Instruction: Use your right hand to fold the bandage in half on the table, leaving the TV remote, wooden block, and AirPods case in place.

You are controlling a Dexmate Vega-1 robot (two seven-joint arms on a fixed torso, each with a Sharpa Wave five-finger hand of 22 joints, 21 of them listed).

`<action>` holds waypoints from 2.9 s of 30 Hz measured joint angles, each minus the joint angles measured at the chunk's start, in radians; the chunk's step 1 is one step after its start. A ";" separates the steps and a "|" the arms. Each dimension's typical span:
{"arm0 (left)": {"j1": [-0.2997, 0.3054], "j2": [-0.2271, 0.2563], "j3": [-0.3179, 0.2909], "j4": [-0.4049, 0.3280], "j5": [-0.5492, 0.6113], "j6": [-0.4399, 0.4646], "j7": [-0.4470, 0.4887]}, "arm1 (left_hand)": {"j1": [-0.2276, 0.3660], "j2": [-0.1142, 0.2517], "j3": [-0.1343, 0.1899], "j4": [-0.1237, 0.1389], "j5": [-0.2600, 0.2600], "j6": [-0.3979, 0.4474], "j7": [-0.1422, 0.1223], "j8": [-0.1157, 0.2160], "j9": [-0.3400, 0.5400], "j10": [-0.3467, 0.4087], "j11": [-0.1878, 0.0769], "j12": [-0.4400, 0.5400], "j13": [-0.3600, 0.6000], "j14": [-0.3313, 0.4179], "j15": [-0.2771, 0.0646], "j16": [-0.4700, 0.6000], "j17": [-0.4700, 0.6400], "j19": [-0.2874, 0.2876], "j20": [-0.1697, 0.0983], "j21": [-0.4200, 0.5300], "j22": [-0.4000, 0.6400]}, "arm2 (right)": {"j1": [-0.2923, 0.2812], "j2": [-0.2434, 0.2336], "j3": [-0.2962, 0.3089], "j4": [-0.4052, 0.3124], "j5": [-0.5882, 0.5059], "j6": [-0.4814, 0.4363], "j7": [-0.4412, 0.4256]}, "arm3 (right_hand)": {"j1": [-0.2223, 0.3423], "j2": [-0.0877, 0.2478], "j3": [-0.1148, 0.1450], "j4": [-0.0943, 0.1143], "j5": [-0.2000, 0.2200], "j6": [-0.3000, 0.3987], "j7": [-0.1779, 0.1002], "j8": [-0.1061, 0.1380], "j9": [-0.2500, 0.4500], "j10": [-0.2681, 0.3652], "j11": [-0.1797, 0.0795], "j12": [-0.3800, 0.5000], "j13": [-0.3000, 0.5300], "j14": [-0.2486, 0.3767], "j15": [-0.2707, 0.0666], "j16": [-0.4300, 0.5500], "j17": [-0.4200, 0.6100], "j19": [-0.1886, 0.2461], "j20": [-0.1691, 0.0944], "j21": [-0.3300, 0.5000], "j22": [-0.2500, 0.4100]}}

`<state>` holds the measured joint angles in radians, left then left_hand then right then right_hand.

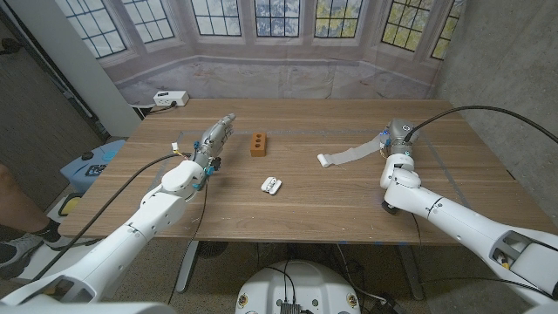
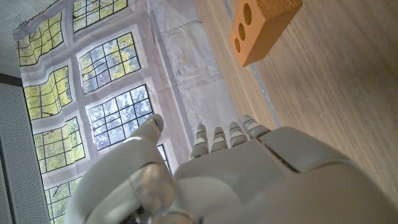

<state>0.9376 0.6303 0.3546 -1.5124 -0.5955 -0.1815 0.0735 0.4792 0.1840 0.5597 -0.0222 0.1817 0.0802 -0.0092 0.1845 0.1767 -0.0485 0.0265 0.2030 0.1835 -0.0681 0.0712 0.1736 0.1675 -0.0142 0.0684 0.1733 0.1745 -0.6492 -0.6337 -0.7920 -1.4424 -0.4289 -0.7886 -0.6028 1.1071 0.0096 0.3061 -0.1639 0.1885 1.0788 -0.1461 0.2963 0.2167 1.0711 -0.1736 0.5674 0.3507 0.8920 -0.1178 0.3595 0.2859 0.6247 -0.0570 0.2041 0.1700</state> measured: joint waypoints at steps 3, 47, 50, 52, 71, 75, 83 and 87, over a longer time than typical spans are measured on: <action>0.001 0.005 -0.001 -0.005 0.008 0.003 0.005 | 0.000 0.000 0.000 0.000 0.000 0.000 0.000 -0.004 0.000 0.000 0.000 0.000 0.000 -0.004 0.004 0.000 0.000 -0.002 -0.002 0.000 0.000 | 0.006 0.005 -0.003 0.002 -0.004 0.007 0.002 | 0.000 0.000 0.000 0.000 0.000 0.000 0.000 0.000 0.000 0.000 0.000 0.000 0.000 0.000 0.000 0.000 0.000 0.000 0.000 0.000 0.000; -0.004 0.017 -0.002 0.012 0.027 -0.015 -0.016 | 0.000 0.000 -0.004 -0.004 0.000 -0.005 -0.005 -0.003 0.000 -0.009 -0.001 -0.004 0.000 -0.018 0.007 0.000 0.000 -0.011 0.000 0.005 0.000 | -0.013 0.016 -0.018 -0.119 -0.079 -0.098 0.044 | 0.030 0.004 -0.014 0.003 0.000 0.009 0.002 -0.001 0.004 0.011 0.000 0.008 0.009 0.022 -0.008 0.000 0.014 0.009 -0.002 0.000 0.000; -0.005 0.017 -0.001 0.014 0.027 -0.016 -0.021 | 0.000 0.000 -0.004 -0.004 0.000 -0.006 -0.005 -0.003 0.000 -0.013 -0.005 -0.004 0.000 -0.018 0.007 0.000 0.000 -0.011 0.000 0.005 0.000 | -0.017 0.020 -0.018 -0.135 -0.082 -0.111 0.047 | 0.032 0.006 -0.017 0.006 0.000 0.009 0.002 -0.001 0.004 0.011 0.000 0.008 0.012 0.026 -0.011 0.000 0.014 0.009 -0.002 0.000 0.000; -0.006 0.018 -0.001 0.015 0.027 -0.016 -0.025 | 0.000 0.000 -0.004 -0.004 0.000 -0.009 -0.002 -0.003 0.000 -0.014 -0.007 -0.004 0.000 -0.018 0.007 0.000 0.000 -0.011 0.000 0.005 0.000 | -0.019 0.021 -0.019 -0.146 -0.085 -0.125 0.051 | 0.034 0.008 -0.018 0.007 0.000 0.014 0.007 -0.001 0.004 0.011 0.000 0.008 0.014 0.027 -0.012 0.000 0.014 0.009 -0.002 0.000 0.000; -0.010 0.018 0.003 0.023 0.026 -0.019 -0.034 | 0.000 0.000 -0.004 -0.004 0.000 -0.009 -0.002 -0.003 0.000 -0.014 -0.007 -0.004 0.000 -0.018 0.007 0.000 0.000 -0.011 0.000 0.013 0.000 | -0.018 0.011 -0.055 -0.221 -0.118 -0.229 0.095 | 0.055 0.013 -0.023 0.001 0.000 0.021 0.015 -0.003 0.004 0.019 0.000 0.021 0.023 0.038 -0.013 0.008 0.023 0.023 -0.002 0.000 0.000; -0.011 0.018 0.004 0.023 0.026 -0.019 -0.035 | 0.000 0.000 -0.004 -0.004 0.000 -0.009 -0.002 -0.003 0.000 -0.014 -0.007 -0.004 0.000 -0.018 0.007 0.000 0.000 -0.011 0.000 0.013 0.000 | -0.009 0.006 -0.073 -0.232 -0.131 -0.256 0.114 | 0.070 0.015 -0.023 0.001 0.000 0.024 0.020 -0.003 0.004 0.025 0.000 0.023 0.028 0.046 -0.014 0.008 0.028 0.023 -0.002 0.000 0.000; -0.013 0.016 0.005 0.027 0.026 -0.019 -0.038 | 0.000 0.000 -0.004 -0.004 0.000 -0.009 -0.002 -0.003 0.000 -0.014 -0.007 -0.004 0.000 -0.018 0.007 0.001 0.000 -0.011 0.000 0.013 0.000 | 0.018 0.000 -0.112 -0.246 -0.162 -0.309 0.156 | 0.081 0.016 -0.023 0.001 0.000 0.027 0.024 -0.003 0.004 0.025 0.000 0.024 0.033 0.054 -0.018 0.015 0.032 0.029 -0.007 0.000 0.000; -0.014 0.014 0.006 0.031 0.025 -0.019 -0.039 | 0.000 0.000 -0.004 -0.004 0.000 -0.009 -0.002 -0.003 0.000 -0.014 -0.007 -0.004 0.000 -0.018 0.007 0.000 0.000 -0.011 0.000 0.013 0.000 | 0.025 -0.002 -0.121 -0.248 -0.179 -0.338 0.183 | 0.083 0.018 -0.026 -0.001 0.000 0.030 0.027 -0.005 0.004 0.030 0.005 0.024 0.032 0.054 -0.018 0.015 0.032 0.029 -0.007 0.000 0.000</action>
<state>0.9234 0.6440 0.3607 -1.4816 -0.5700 -0.2010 0.0348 0.4791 0.1840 0.5557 -0.0261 0.1817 0.0713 -0.0108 0.1811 0.1770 -0.0628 0.0197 0.1991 0.1835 -0.0860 0.0785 0.1741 0.1678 -0.0252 0.0679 0.1859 0.1745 -0.6247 -0.6354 -0.9132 -1.6905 -0.6075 -1.1262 -0.4196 1.1903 0.0273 0.2798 -0.1653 0.1883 1.1093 -0.1191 0.2913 0.2212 1.1015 -0.1685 0.5918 0.3832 0.9459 -0.1358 0.3749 0.3182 0.6533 -0.0644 0.2041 0.1698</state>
